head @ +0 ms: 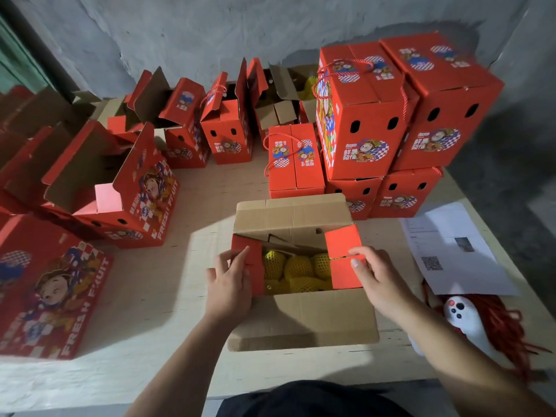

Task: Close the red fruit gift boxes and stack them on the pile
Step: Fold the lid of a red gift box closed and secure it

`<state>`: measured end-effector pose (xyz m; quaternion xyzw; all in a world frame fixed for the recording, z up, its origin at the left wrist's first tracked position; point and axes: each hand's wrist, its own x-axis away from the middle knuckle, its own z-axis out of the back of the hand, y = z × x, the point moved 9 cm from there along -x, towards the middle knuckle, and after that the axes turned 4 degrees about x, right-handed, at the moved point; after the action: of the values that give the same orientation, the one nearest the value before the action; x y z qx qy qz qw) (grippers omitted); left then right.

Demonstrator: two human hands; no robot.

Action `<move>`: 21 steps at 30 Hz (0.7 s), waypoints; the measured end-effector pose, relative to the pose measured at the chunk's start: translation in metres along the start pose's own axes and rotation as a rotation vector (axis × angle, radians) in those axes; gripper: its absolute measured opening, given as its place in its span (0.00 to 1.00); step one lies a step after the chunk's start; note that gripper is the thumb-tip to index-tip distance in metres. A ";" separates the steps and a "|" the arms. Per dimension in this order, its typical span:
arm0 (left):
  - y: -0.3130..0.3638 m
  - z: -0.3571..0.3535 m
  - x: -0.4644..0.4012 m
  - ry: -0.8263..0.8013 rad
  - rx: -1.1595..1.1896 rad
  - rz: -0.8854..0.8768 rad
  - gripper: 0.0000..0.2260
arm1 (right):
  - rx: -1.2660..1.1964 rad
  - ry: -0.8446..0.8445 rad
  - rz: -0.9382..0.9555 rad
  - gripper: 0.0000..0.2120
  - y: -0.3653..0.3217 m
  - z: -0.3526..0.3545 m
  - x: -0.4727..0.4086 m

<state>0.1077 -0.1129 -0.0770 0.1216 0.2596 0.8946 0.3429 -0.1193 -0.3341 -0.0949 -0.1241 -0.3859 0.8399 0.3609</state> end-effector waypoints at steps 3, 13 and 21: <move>-0.003 0.001 0.008 0.025 0.021 0.066 0.15 | 0.069 0.066 -0.019 0.02 -0.003 0.007 -0.018; -0.040 -0.006 -0.032 0.103 0.362 0.379 0.24 | -0.102 -0.088 -0.169 0.19 0.017 -0.014 -0.025; -0.031 -0.006 -0.040 0.123 0.597 0.380 0.17 | -0.273 0.009 -0.322 0.20 0.004 -0.018 -0.047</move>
<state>0.1516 -0.1229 -0.1004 0.2083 0.5025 0.8327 0.1035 -0.0792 -0.3591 -0.1130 -0.1123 -0.5092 0.7110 0.4719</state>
